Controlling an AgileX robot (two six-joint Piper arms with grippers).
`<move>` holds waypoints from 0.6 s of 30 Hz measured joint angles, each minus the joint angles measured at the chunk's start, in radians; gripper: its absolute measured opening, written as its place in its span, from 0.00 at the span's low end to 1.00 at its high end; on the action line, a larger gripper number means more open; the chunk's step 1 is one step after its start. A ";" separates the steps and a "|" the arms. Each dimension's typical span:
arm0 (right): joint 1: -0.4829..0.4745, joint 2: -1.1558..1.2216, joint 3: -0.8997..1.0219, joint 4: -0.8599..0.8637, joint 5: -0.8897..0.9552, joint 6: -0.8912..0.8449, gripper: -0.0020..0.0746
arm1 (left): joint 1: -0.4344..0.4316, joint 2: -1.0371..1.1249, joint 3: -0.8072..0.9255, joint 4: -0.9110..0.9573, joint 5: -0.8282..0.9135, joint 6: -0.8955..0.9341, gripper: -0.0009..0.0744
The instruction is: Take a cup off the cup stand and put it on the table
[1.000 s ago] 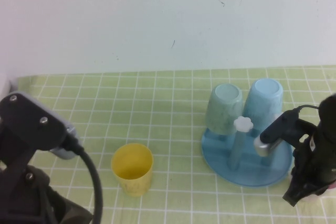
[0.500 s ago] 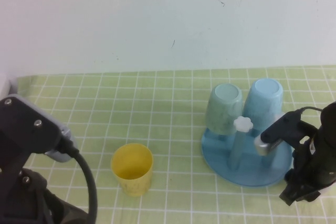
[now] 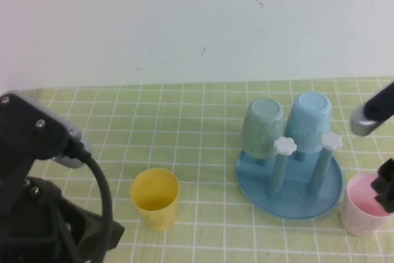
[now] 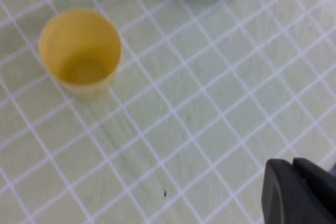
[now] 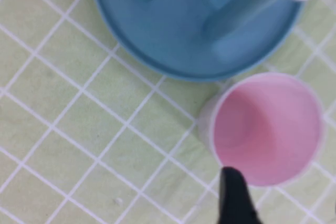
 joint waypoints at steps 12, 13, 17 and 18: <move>0.000 -0.565 0.056 -0.035 0.036 0.000 0.04 | 0.000 -0.195 0.188 0.036 -0.413 0.093 0.01; 0.000 -0.602 0.084 -0.035 0.036 0.000 0.04 | 0.000 -0.215 0.224 0.038 -0.440 0.105 0.01; 0.000 -0.713 0.235 0.002 0.000 -0.017 0.03 | 0.000 -0.308 0.363 0.053 -0.577 0.144 0.01; 0.000 -0.739 0.278 0.016 -0.022 -0.017 0.03 | 0.000 -0.329 0.395 0.055 -0.604 0.149 0.01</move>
